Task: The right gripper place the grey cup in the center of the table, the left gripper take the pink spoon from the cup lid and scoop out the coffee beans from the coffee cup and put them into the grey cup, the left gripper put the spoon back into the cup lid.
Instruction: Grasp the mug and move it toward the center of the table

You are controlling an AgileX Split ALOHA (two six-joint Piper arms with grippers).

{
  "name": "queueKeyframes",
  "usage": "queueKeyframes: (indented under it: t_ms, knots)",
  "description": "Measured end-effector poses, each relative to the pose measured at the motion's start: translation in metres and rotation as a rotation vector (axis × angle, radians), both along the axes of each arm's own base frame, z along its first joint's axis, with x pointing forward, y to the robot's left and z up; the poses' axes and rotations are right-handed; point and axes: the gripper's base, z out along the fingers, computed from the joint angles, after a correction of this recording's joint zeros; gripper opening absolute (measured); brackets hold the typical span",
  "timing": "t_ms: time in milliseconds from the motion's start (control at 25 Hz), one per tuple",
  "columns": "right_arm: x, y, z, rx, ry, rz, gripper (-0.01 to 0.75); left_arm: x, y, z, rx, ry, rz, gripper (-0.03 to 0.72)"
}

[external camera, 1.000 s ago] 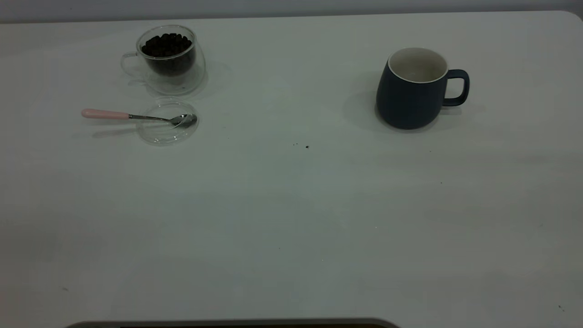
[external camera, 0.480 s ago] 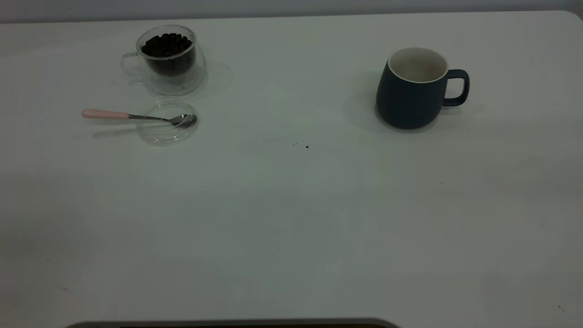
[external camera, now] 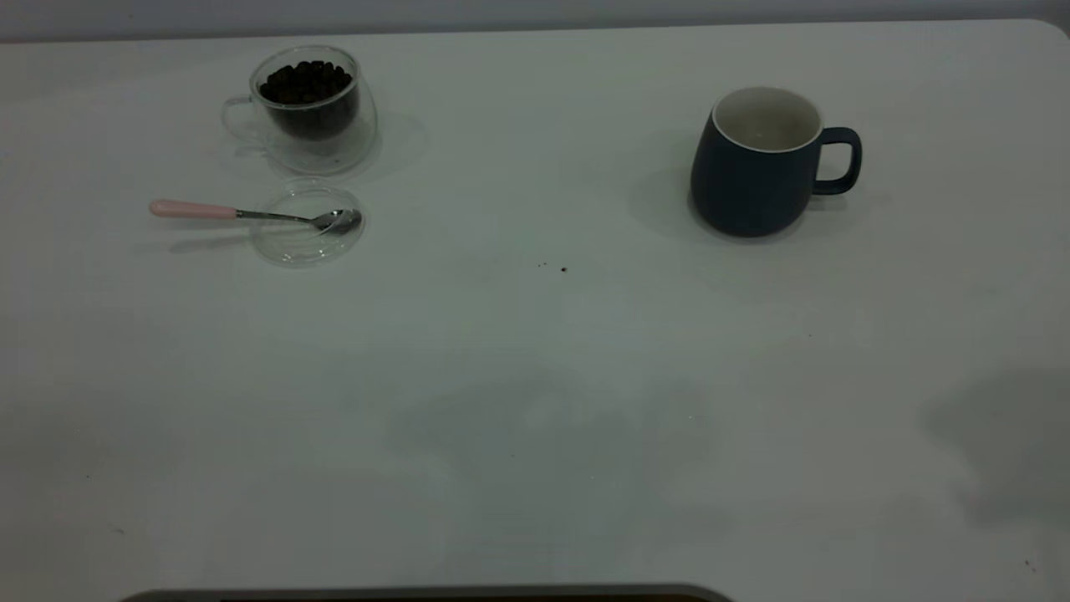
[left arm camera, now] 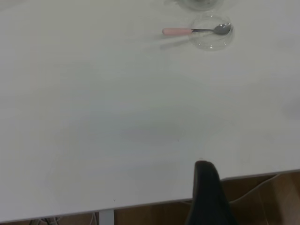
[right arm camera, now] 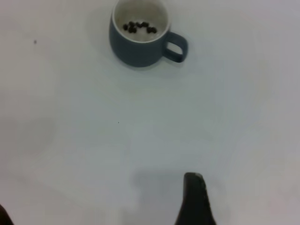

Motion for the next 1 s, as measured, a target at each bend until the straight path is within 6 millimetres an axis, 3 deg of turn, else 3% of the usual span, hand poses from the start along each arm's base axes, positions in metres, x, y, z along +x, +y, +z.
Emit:
queueKeyframes:
  t_ms: [320,600,880,1000]
  knots:
    - [0.092,0.005,-0.046,-0.066,0.137,0.169,0.591,0.000,0.000,0.000,0.001,0.000,-0.001,0.539]
    - [0.161,0.005,-0.097,-0.181,0.101,0.324,0.591,0.000,0.000,0.000,0.001,0.000,-0.001,0.539]
    - [0.206,0.005,-0.188,-0.350,0.145,0.638,0.589,0.000,0.000,0.000,0.001,0.000,-0.001,0.539]
    - [0.221,0.005,-0.218,-0.423,0.123,0.762,0.589,0.000,0.000,0.000,0.001,0.000,-0.001,0.539]
